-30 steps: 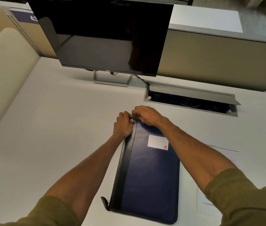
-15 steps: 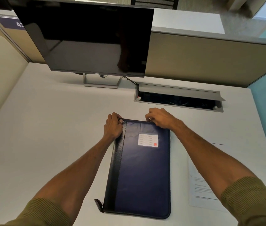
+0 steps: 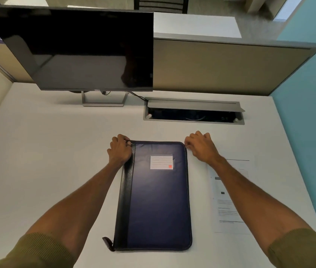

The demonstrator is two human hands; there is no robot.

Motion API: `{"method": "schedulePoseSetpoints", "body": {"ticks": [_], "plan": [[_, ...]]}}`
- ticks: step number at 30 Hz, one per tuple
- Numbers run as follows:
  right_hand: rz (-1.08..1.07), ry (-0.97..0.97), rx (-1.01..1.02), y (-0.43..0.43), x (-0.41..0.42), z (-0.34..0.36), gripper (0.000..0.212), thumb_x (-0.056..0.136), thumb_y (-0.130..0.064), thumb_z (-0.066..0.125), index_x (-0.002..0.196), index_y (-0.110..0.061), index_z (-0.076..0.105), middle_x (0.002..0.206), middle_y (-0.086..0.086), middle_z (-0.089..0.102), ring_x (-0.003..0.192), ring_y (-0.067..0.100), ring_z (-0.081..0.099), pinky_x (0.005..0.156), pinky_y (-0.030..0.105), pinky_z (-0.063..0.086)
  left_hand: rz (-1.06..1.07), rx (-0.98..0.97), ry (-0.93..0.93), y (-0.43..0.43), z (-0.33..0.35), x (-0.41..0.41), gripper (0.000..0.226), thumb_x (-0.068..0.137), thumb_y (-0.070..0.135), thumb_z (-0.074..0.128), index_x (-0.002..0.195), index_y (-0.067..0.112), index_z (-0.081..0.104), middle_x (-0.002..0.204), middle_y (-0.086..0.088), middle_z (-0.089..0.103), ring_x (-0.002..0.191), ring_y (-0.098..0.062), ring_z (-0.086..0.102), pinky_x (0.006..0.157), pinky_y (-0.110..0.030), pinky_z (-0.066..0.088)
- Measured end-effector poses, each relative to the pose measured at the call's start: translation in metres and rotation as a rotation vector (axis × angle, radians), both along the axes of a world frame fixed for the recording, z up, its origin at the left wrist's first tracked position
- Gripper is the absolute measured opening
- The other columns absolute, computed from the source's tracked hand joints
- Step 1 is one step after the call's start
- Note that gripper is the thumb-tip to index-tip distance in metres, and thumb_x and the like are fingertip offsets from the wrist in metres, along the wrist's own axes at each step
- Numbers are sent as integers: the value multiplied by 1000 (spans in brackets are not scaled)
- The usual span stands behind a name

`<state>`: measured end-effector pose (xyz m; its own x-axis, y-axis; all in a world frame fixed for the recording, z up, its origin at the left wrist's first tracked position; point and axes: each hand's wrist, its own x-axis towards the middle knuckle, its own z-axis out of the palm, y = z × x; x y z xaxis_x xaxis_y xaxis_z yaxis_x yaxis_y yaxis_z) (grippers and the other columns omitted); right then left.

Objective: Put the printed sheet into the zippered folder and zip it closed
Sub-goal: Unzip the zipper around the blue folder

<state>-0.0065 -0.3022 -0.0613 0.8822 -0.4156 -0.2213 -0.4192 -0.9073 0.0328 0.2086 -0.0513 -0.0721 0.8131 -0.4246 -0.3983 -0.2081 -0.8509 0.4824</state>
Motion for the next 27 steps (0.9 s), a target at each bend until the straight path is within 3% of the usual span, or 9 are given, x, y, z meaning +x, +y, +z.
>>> {"method": "schedulePoseSetpoints", "body": {"ticks": [4, 7, 14, 20, 27], "plan": [[-174, -116, 67, 18, -13, -6, 20, 110, -23, 54, 126, -21, 66, 133, 0, 67, 125, 21, 56, 108, 38, 40, -86, 72, -153, -3, 3, -13, 30, 111, 19, 47, 140, 13, 53, 144, -17, 51, 135, -40, 49, 113, -54, 39], [-225, -153, 91, 23, -13, -6, 20, 110, -22, 53, 126, -19, 66, 133, 2, 68, 125, 22, 57, 108, 38, 42, -261, 53, -250, -20, 13, -27, 40, 108, 21, 54, 148, 19, 52, 153, -13, 50, 143, -37, 47, 117, -53, 39], [-272, -194, 165, 24, -9, -4, 19, 109, -21, 56, 126, -19, 66, 132, 2, 69, 124, 22, 59, 109, 38, 44, -665, 22, -110, -92, 23, -76, 46, 112, 30, 52, 157, 22, 53, 160, -8, 55, 156, -32, 38, 126, -51, 35], [-285, -244, 223, 17, -7, -11, 19, 110, -22, 55, 117, -18, 71, 120, 2, 70, 116, 21, 61, 106, 38, 43, -673, 83, -132, -123, 15, -93, 41, 110, 34, 57, 146, 15, 56, 149, -9, 56, 143, -31, 48, 120, -47, 38], [-189, -229, 290, 6, -3, -18, 18, 110, -18, 52, 117, -14, 69, 124, 3, 68, 119, 22, 58, 106, 39, 43, -641, 74, -64, -128, 9, -87, 34, 108, 27, 59, 139, 14, 54, 140, -8, 66, 132, -30, 56, 117, -49, 37]]}}
